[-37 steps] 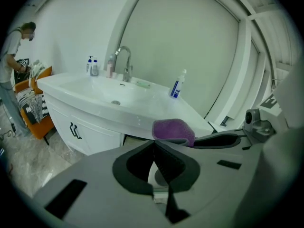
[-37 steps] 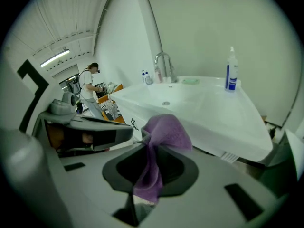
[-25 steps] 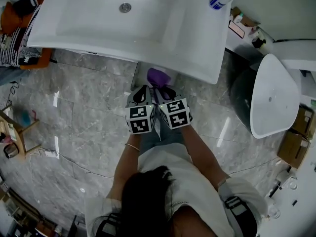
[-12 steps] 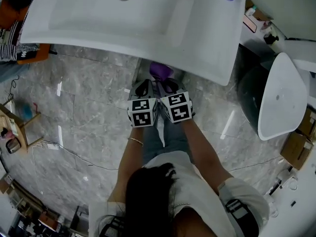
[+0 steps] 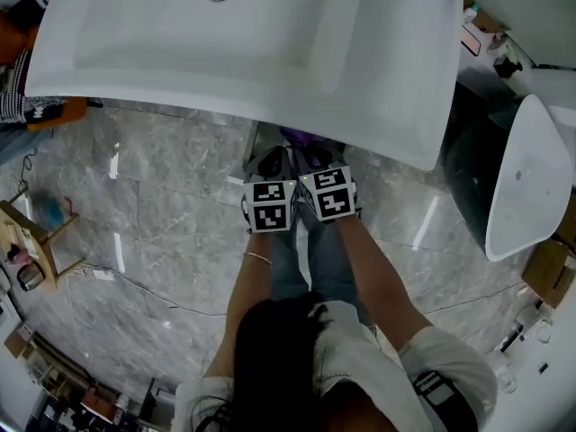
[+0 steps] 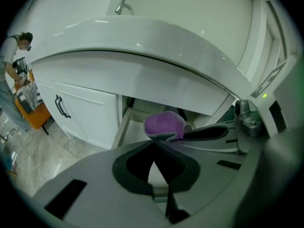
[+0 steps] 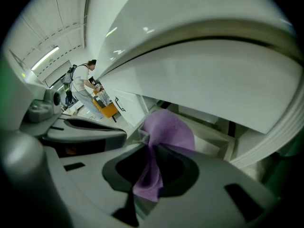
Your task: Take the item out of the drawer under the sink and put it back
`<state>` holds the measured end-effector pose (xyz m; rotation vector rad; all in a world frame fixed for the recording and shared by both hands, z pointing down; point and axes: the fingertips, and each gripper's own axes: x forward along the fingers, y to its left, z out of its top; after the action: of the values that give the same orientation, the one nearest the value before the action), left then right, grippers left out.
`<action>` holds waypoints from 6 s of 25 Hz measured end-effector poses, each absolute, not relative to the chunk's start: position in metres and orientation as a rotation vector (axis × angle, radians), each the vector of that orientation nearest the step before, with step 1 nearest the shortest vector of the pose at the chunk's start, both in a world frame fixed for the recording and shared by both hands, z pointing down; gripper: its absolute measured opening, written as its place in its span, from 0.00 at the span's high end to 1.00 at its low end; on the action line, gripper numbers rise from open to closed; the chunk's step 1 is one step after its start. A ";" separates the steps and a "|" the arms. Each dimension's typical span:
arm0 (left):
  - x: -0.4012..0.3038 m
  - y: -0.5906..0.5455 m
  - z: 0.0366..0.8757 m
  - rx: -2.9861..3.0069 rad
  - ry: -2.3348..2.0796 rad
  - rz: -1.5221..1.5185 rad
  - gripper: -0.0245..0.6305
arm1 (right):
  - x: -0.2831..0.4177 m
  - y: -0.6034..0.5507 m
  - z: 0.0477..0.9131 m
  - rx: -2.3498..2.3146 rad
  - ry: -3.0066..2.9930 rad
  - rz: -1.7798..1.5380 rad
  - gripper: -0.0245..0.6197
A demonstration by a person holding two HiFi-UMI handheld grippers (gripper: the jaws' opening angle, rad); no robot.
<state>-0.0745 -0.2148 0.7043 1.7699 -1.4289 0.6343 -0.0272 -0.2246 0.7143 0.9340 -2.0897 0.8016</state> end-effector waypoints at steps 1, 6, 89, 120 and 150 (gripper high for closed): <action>-0.074 -0.217 0.709 1.768 -1.418 0.625 0.96 | -0.027 -0.227 0.719 0.934 -2.091 0.798 0.85; -0.076 -0.221 0.731 1.745 -1.370 0.601 0.95 | -0.027 -0.233 0.743 0.936 -2.077 0.818 0.85; -0.080 -0.195 0.421 2.003 -1.625 0.153 0.95 | -0.025 -0.203 0.418 1.170 -2.431 0.464 0.94; -0.100 -0.190 0.449 1.968 -1.594 0.159 0.96 | -0.032 -0.196 0.447 1.136 -2.377 0.474 0.80; -0.108 -0.216 0.627 1.720 -1.513 0.408 0.96 | -0.043 -0.223 0.639 0.901 -2.119 0.756 0.55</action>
<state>-0.1084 -0.2163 0.6273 1.7202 -1.5132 0.4076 -0.0426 -0.2226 0.6387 0.9011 -2.1188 0.7559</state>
